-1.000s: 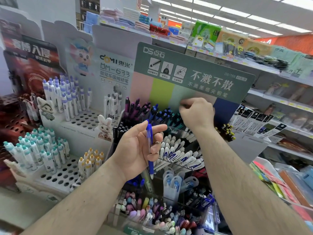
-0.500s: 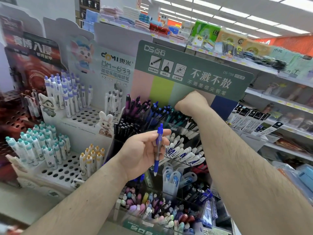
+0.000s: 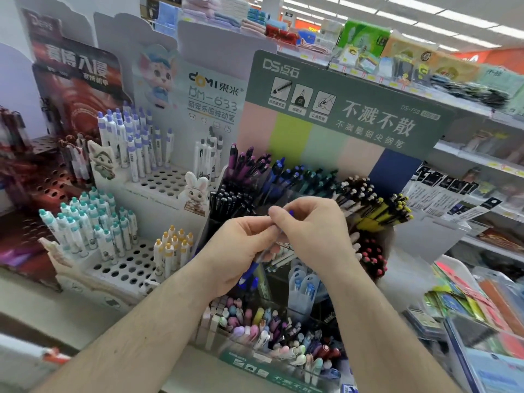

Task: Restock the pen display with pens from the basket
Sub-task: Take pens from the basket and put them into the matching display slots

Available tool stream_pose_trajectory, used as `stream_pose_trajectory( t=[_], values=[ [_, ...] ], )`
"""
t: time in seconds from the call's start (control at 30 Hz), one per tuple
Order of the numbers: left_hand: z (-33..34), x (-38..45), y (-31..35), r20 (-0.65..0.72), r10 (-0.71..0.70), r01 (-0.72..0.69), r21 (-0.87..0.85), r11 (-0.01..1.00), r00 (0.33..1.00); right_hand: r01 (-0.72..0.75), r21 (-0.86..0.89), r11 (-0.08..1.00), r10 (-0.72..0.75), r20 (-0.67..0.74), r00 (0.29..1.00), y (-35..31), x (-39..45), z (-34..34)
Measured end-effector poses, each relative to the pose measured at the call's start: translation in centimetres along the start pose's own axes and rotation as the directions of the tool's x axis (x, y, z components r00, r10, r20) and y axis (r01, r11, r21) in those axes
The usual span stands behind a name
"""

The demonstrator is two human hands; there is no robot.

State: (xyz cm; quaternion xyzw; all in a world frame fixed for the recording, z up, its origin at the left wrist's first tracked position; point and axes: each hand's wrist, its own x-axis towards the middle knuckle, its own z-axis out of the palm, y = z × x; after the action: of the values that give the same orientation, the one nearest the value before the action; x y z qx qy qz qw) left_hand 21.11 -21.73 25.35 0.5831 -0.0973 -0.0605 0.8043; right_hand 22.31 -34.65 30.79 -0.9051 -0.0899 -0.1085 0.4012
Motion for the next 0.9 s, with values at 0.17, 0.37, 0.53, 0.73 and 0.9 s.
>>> stream_pose_trajectory(
  t=[0.17, 0.37, 0.53, 0.73, 0.9],
  values=[
    [-2.4, -1.3, -0.6, -0.032, -0.146, 0.148, 0.094, 0.984, 0.989, -0.026, 0.189, 0.982, 0.049, -0.116, 0.992, 0.9, -0.5, -1.2],
    [-4.4, -2.8, -1.2, -0.038, -0.140, 0.115, -0.376, 0.919, 0.989, -0.223, 0.709, 0.669, 0.383, -0.072, 0.921, 1.9, -1.0, -0.8],
    [-5.2, -2.9, -2.0, 0.026, -0.081, 0.083, -0.536, 0.840, 0.996, -0.203, 0.810, 0.550, 0.392, -0.036, 0.919, 1.8, -1.3, -0.1],
    [-5.7, -3.2, -2.4, -0.142, -0.170, 0.089, -0.452, 0.888, 0.975, 0.044, 0.639, 0.768, 0.189, -0.292, 0.938, 1.8, -1.2, -0.1],
    [-7.0, -3.9, -3.1, -0.233, -0.239, 0.101, -0.486, 0.868, 0.943, 0.294, 0.183, 0.938, -0.203, -0.396, 0.895, 2.8, -1.7, 1.9]
  ],
)
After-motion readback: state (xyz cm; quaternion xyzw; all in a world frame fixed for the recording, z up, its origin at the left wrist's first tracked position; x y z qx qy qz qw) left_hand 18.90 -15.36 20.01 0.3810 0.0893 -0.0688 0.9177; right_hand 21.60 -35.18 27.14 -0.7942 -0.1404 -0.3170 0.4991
